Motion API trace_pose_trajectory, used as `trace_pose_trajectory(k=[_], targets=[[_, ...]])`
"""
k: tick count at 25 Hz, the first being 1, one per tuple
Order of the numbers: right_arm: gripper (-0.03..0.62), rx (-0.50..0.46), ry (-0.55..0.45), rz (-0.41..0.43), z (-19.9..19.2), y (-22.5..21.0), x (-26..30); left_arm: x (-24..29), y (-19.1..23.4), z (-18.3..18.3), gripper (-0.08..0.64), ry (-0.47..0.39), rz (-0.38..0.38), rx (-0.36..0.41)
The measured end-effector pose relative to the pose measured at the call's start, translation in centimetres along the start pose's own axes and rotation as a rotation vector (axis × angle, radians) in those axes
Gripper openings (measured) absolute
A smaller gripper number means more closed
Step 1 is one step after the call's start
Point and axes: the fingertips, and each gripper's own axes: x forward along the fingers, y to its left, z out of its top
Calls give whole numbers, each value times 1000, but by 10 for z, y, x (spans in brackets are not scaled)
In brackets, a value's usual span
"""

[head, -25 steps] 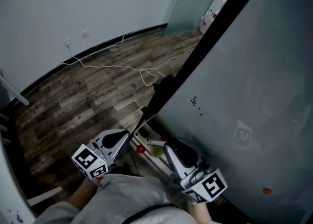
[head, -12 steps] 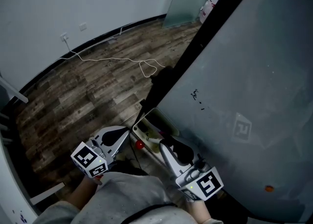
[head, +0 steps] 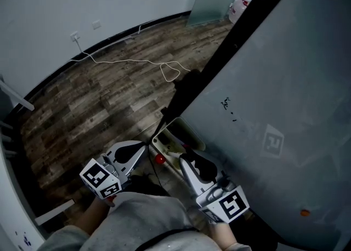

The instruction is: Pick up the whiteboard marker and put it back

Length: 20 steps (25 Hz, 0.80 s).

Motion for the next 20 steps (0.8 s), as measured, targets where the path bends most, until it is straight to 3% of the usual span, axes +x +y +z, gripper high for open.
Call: trace_pose_trajectory(k=[20], targets=[[86, -86, 19, -46, -27, -1, -5, -2, -7, -21, 15, 33, -6, -43]])
